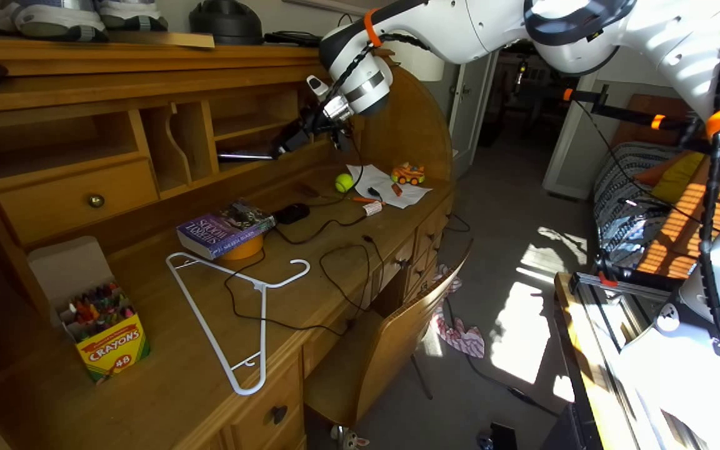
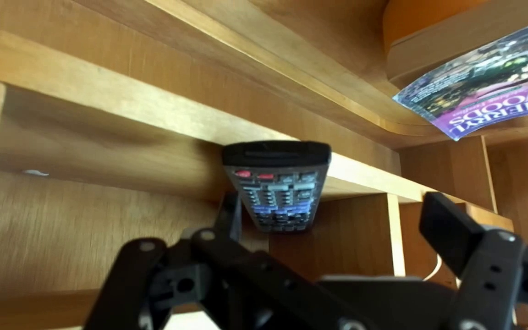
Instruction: Put the remote on top of the book
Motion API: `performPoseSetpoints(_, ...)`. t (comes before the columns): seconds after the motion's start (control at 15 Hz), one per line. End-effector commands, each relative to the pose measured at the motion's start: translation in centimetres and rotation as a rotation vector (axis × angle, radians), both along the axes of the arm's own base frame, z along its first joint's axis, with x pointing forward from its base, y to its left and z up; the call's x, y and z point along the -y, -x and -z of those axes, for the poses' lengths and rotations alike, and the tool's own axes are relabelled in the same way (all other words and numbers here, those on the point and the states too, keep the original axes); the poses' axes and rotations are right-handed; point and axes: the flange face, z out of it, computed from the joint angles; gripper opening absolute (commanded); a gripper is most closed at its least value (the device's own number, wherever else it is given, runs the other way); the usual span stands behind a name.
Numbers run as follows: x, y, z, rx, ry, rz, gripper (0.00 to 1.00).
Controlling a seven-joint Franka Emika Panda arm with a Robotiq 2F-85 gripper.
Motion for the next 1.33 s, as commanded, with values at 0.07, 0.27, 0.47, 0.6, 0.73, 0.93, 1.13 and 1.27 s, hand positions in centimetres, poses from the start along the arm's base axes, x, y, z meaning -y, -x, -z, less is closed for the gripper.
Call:
performPoseSetpoints(0.07, 0.4, -0.6, 1.4, 0.038, 0.019, -0.002, 1.00)
performPoseSetpoints(0.27, 0.5, -0.9, 1.6, 0.057, 0.018, 0.006, 1.00)
performPoseSetpoints(0.47, 0.6, -1.2, 2.1, 0.066, 0.021, 0.014, 1.00)
performPoseSetpoints(0.6, 0.5, -1.4, 2.4, 0.081, 0.028, 0.021, 1.00)
performPoseSetpoints(0.73, 0.5, -1.6, 2.6, 0.092, 0.033, 0.029, 1.00)
performPoseSetpoints(0.93, 0.2, -1.8, 2.9, 0.093, 0.035, 0.025, 0.72)
performPoseSetpoints(1.13, 0.2, -1.9, 3.2, 0.092, 0.035, 0.020, 0.62)
performPoseSetpoints(1.27, 0.3, -1.8, 3.1, 0.093, 0.040, 0.018, 0.44)
